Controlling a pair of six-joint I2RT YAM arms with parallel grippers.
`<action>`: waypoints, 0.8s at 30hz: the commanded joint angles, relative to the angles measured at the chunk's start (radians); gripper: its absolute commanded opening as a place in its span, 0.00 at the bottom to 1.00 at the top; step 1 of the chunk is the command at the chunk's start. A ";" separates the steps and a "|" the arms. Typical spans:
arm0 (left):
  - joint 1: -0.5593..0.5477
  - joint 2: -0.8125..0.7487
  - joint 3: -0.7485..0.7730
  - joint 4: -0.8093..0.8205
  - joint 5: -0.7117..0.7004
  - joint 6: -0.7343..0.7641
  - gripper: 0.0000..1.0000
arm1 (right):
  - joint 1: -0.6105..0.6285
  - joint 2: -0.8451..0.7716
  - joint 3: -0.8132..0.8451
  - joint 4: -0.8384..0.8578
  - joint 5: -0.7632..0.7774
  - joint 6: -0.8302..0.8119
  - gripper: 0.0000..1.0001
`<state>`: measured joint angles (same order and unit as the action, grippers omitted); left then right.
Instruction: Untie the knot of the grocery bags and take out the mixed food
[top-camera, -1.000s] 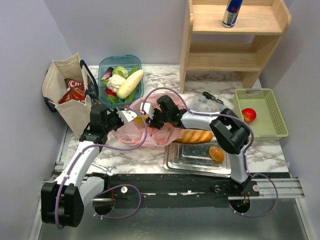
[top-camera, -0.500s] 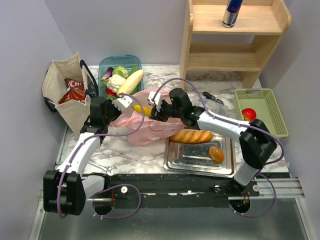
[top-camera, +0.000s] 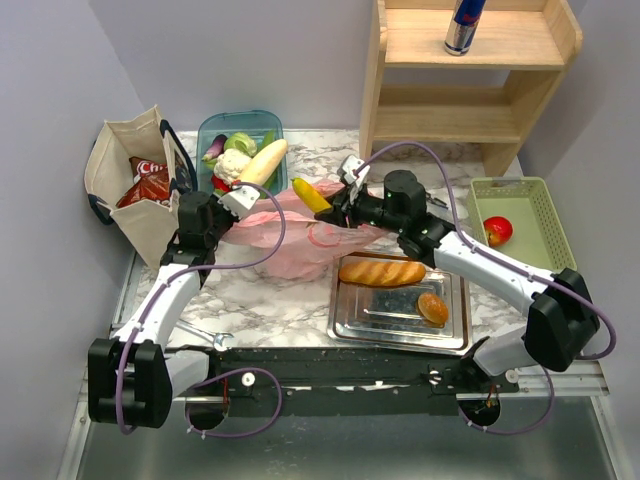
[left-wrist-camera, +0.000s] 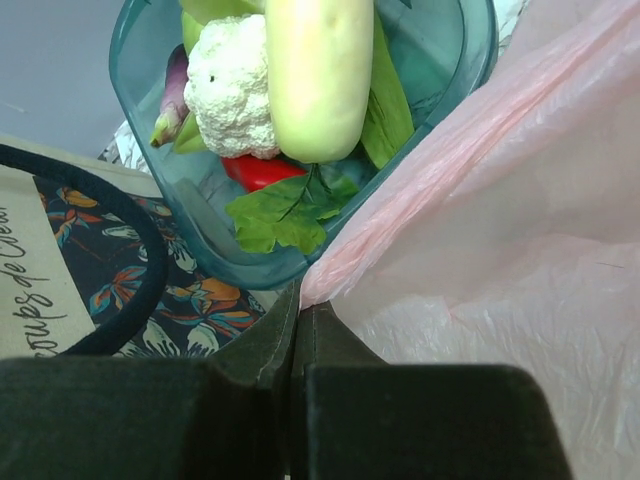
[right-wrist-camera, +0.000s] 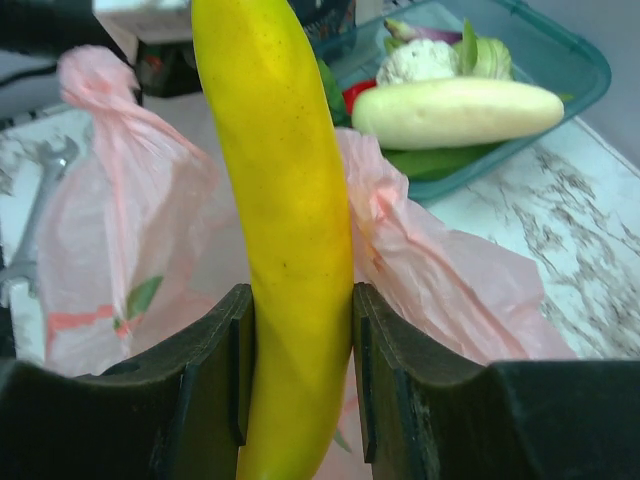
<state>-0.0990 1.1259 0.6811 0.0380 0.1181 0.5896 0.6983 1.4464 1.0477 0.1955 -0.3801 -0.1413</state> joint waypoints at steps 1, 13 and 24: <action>0.010 -0.028 -0.008 0.007 0.037 0.000 0.00 | -0.002 -0.029 -0.005 0.120 -0.026 0.121 0.01; 0.024 -0.063 0.085 -0.179 0.153 -0.083 0.14 | -0.001 0.064 0.101 0.259 -0.006 0.246 0.01; 0.050 -0.121 0.372 -0.546 0.474 -0.210 0.71 | -0.001 0.197 0.136 0.378 -0.088 0.264 0.01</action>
<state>-0.0525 1.0164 1.0267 -0.3637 0.4778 0.4274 0.6998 1.6039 1.1263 0.4824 -0.4175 0.0875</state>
